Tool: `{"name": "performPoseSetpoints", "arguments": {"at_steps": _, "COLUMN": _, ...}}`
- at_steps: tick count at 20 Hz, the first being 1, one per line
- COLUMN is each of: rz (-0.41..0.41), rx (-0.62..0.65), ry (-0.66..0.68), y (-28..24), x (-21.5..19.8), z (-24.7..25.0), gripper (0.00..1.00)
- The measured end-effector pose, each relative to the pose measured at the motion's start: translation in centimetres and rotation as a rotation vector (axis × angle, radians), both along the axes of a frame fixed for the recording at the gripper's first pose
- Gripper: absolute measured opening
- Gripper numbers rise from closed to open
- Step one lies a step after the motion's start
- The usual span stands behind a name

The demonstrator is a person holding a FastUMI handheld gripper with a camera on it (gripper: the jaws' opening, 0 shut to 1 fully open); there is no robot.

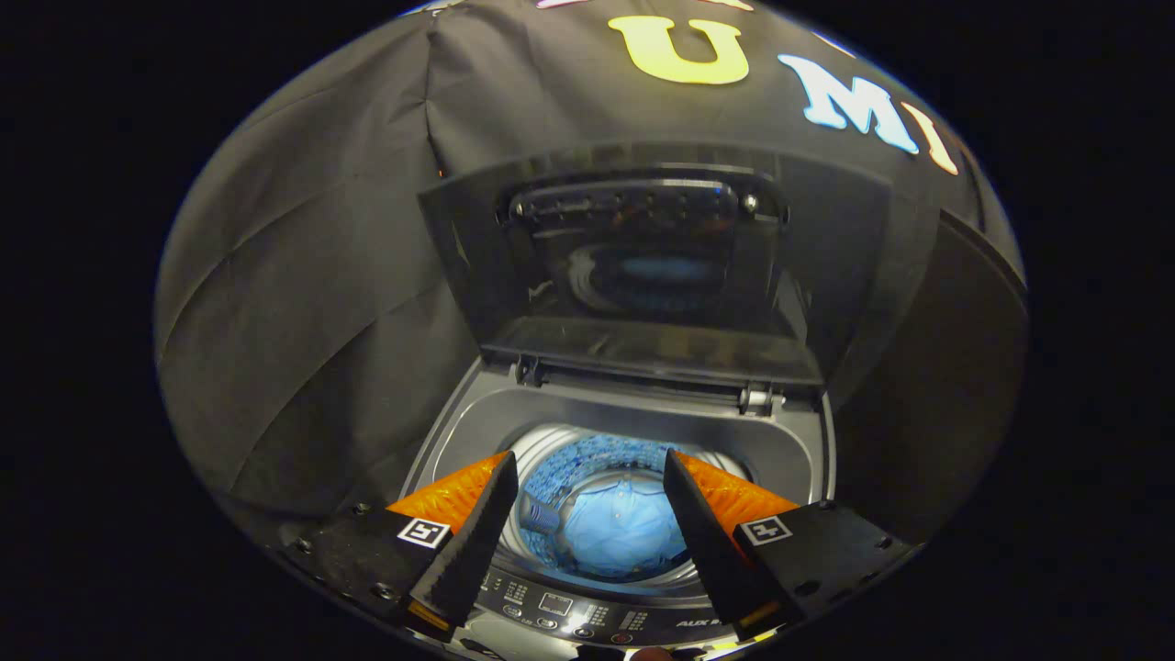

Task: Put the clothes into the washing machine and then close the washing machine lid.

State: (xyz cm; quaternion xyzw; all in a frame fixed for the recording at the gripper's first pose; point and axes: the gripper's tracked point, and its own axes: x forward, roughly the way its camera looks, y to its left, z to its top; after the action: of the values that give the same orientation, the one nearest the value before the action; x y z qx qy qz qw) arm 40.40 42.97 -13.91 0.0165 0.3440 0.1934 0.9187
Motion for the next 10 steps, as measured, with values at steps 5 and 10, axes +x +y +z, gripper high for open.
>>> {"name": "performPoseSetpoints", "arguments": {"at_steps": 5, "rz": -0.019, "rx": 0.018, "ry": -0.229, "y": 0.4, "x": 2.0, "z": 6.2, "gripper": 0.99}}
{"name": "performPoseSetpoints", "arguments": {"at_steps": 10, "rz": -0.056, "rx": 0.036, "ry": -0.418, "y": 0.6, "x": 4.3, "z": 12.5, "gripper": 0.98}}
